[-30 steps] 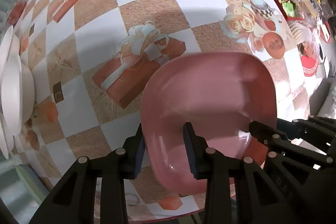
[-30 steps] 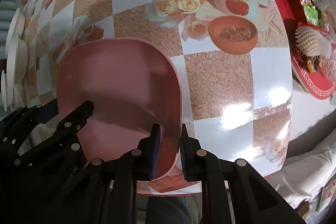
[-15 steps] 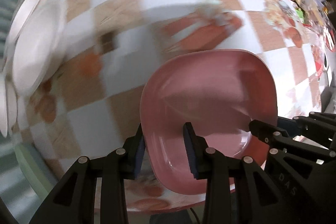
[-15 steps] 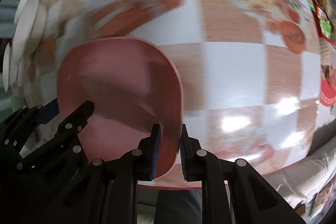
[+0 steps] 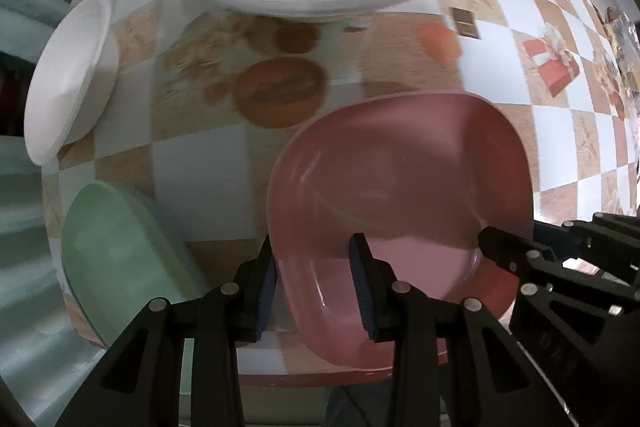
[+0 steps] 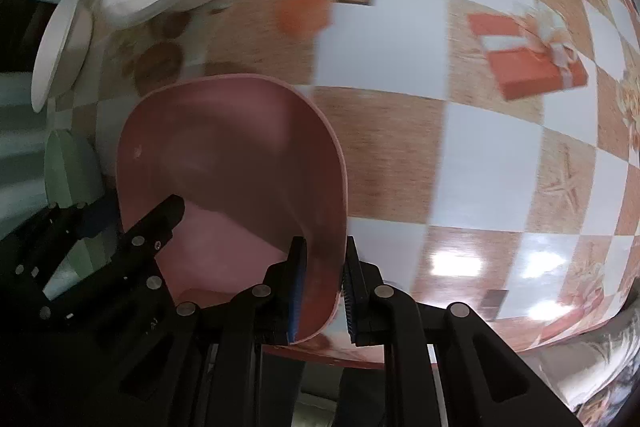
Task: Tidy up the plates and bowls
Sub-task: 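Carry the pink plate over the green plate stack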
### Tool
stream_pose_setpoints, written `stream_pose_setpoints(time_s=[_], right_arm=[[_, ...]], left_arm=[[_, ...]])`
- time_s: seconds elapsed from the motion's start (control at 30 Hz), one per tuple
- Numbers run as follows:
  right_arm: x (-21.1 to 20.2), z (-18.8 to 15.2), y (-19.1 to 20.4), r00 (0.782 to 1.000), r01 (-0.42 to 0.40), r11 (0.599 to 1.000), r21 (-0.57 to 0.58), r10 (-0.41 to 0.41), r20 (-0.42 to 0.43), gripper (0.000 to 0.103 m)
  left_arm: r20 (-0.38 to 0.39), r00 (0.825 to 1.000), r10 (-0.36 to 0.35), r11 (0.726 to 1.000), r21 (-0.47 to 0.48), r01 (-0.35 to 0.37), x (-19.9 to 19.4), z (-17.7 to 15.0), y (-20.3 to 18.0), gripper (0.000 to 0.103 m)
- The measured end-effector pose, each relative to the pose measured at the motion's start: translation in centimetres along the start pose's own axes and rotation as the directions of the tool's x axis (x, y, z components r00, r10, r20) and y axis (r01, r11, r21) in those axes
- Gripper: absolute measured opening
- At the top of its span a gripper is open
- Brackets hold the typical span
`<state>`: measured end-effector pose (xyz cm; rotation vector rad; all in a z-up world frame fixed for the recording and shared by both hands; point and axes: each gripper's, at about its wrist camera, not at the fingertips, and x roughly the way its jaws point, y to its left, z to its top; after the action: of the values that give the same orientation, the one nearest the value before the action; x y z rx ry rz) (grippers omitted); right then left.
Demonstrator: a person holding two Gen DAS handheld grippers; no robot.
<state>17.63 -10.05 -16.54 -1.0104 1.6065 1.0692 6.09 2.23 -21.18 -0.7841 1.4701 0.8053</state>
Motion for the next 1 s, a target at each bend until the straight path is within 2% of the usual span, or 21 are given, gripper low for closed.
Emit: stream_pose_setpoints(time_s=[0.1,0.2,0.3,0.33,0.4,0.43,0.5,0.67,0.83,1.0], right_arm=[[0.1,-0.3,0.4,1.000,0.027,1.000,-0.001,-0.027,0.003,0.019],[0.3,-0.3,0.7,1.000,0.020,0.999,0.028,-0.020,-0.001,0.019],[0.1,0.1,0.2,0.999,0.031,0.999,0.042,-0.031,-0.008,0.019],[-0.1,1.2,0.5,0.999,0.033,0.998,0.044,-0.033,-0.008,0.019],[-0.1,1.2,0.3,0.999,0.033,0.998,0.055,-0.033,-0.006,0.020],[0.0,1.1,0.1,0.999,0.033,0.998,0.058,-0.033,-0.006,0.020],[0.0,1.1,-0.1,1.000,0.030,0.997,0.067,-0.030,-0.009,0.020],[0.1,0.7,0.1,1.000,0.014,0.995,0.097,-0.014,0.001,0.020],[-2.0,0.6,0.1,1.000,0.019,0.995,0.096,-0.021,0.019,0.020],[-4.9,0.9,1.2,0.998,0.000,0.997,0.073,-0.004,0.055,0.020]], left_arm=[[0.007,1.000,-0.011,1.000,0.012,0.011,-0.1,0.1,-0.1,0.038],[0.018,1.000,-0.005,1.000,0.027,0.004,-0.3,0.1,-0.7,0.038],[0.028,0.999,-0.018,0.999,0.027,0.018,-0.8,-0.9,-1.2,0.038],[0.031,0.999,-0.021,0.999,0.031,0.020,-0.9,-1.4,-1.2,0.038],[0.036,0.999,-0.026,0.999,0.040,0.024,-0.5,-2.1,-0.3,0.038],[0.037,0.999,-0.030,0.999,0.043,0.028,-0.7,-3.1,1.8,0.038],[0.037,0.999,-0.037,0.998,0.048,0.035,-0.7,-3.1,3.1,0.038],[0.030,0.997,-0.068,0.997,0.041,0.067,-0.9,-3.6,3.4,0.038],[0.068,0.995,-0.071,0.997,0.045,0.068,-2.3,-3.9,2.8,0.038],[0.122,0.990,-0.063,0.998,0.013,0.062,-5.1,-4.1,4.0,0.038]])
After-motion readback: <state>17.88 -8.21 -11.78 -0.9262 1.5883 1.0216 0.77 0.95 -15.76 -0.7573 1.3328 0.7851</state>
